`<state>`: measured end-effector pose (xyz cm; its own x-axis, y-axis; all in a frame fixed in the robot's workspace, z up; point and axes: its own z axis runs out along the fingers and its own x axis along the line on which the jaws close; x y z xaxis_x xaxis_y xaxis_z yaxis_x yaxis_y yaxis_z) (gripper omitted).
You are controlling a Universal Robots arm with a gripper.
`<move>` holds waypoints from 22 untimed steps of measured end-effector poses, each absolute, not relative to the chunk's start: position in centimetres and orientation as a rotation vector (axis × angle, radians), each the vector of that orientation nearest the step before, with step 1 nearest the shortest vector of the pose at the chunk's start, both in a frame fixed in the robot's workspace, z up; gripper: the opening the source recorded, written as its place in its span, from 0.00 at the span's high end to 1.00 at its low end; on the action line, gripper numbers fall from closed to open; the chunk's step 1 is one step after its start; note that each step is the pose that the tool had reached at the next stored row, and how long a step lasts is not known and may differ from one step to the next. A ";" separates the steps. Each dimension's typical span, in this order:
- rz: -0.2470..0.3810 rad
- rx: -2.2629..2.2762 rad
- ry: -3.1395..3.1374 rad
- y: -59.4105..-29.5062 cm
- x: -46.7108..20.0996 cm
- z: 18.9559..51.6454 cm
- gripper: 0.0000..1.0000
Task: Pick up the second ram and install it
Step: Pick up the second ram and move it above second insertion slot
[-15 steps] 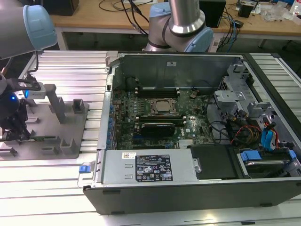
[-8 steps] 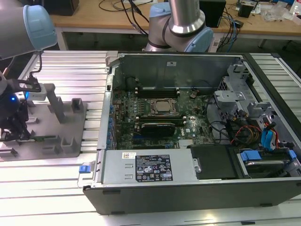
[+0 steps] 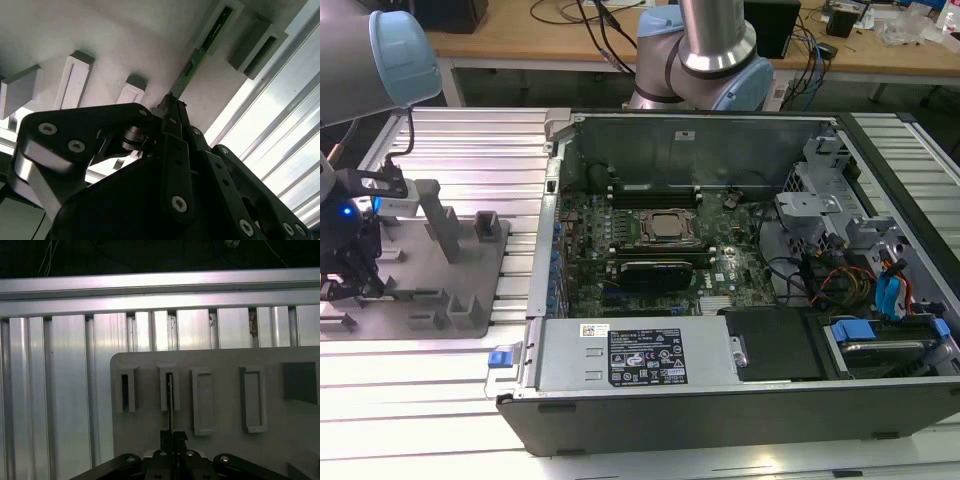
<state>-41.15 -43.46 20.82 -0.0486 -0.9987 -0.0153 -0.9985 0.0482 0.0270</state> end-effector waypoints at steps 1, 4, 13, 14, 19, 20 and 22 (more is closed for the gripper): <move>-0.047 2.162 -2.269 -43.5 -41.1 21.0 0.91; -0.047 2.184 -2.247 -43.5 -41.1 21.2 0.91; -0.047 2.185 -2.245 -43.5 -41.1 21.3 0.91; -0.047 2.185 -2.245 -43.5 -41.1 21.5 0.91; -0.047 2.185 -2.245 -43.5 -41.2 23.0 0.91; -0.047 2.185 -2.245 -43.5 -41.1 23.2 0.91; -0.047 2.185 -2.245 -43.5 -41.1 24.0 0.91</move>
<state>-41.15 -43.46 23.97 -0.0274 -0.9995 -0.0152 -0.9993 0.0270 0.0270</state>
